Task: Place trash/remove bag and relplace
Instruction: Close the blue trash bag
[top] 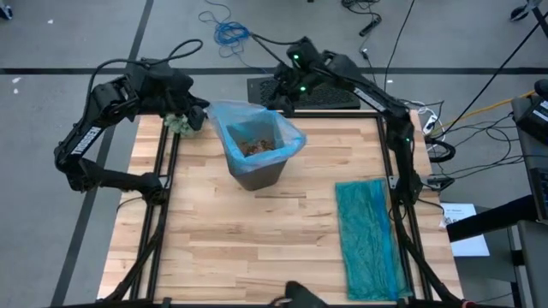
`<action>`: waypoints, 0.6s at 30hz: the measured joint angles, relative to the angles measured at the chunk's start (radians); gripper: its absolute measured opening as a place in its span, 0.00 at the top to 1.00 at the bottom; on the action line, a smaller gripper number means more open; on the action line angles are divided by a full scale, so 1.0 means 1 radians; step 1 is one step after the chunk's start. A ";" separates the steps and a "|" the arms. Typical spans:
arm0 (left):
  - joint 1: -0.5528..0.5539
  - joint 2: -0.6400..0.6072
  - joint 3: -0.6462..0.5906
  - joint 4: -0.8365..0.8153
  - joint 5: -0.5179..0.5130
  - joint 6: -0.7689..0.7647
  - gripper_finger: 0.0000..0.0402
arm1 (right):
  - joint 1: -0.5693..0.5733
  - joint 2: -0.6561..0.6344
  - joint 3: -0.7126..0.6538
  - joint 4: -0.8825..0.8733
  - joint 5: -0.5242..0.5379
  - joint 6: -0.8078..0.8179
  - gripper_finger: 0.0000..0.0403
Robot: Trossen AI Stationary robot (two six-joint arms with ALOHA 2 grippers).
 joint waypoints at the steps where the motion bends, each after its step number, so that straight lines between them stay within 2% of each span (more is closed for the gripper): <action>1: 0.000 0.001 0.000 0.000 0.002 0.000 1.00 | -0.008 0.019 0.000 0.002 -0.018 -0.010 0.49; 5: -0.012 0.011 0.000 0.000 0.008 0.000 1.00 | -0.024 0.066 -0.001 0.045 -0.137 -0.008 0.58; 9: -0.024 0.014 0.000 -0.004 0.013 -0.002 1.00 | -0.023 0.095 0.000 0.080 -0.210 0.014 0.70; 18: -0.046 0.015 0.000 -0.003 0.013 -0.009 1.00 | -0.026 0.092 0.000 0.176 -0.276 0.045 0.97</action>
